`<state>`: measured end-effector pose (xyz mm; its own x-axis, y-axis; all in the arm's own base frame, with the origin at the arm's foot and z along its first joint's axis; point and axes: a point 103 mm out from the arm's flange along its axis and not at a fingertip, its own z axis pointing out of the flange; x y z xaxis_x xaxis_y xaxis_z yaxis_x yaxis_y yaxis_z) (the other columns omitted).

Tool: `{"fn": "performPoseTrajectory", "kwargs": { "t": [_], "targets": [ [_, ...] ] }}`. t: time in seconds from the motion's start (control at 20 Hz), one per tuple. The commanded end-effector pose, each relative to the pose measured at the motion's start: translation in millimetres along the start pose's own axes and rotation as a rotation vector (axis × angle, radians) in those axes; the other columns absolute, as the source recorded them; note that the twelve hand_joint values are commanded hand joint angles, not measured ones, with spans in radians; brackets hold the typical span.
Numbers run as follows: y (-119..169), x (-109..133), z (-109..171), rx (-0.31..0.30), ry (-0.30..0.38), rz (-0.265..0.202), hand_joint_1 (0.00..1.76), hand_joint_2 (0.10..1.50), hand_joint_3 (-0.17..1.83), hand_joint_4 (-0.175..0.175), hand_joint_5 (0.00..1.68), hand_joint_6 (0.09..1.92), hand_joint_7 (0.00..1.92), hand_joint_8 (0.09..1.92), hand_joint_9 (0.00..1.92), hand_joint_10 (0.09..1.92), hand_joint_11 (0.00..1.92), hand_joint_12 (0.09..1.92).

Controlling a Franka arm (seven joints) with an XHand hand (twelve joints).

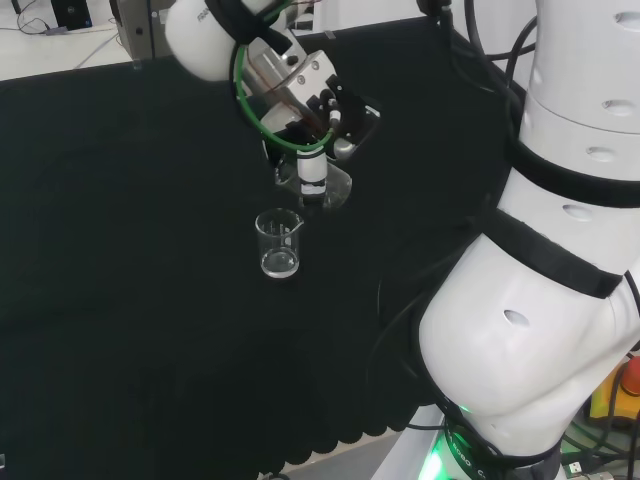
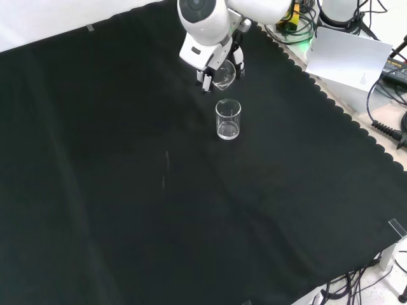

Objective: Place the beaker back on the table.

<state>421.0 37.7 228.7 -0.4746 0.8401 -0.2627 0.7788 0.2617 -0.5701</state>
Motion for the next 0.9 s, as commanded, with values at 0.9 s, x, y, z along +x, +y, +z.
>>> {"fn": "performPoseTrajectory", "kwargs": {
  "t": [0.9],
  "targets": [
    [63, -56, 46, -0.341, 0.267, -0.032, 1.09, 0.68, 0.74, 0.175, 1.14, 0.95, 1.63, 0.62, 1.86, 0.18, 1.67, 0.61]
  ]
}}
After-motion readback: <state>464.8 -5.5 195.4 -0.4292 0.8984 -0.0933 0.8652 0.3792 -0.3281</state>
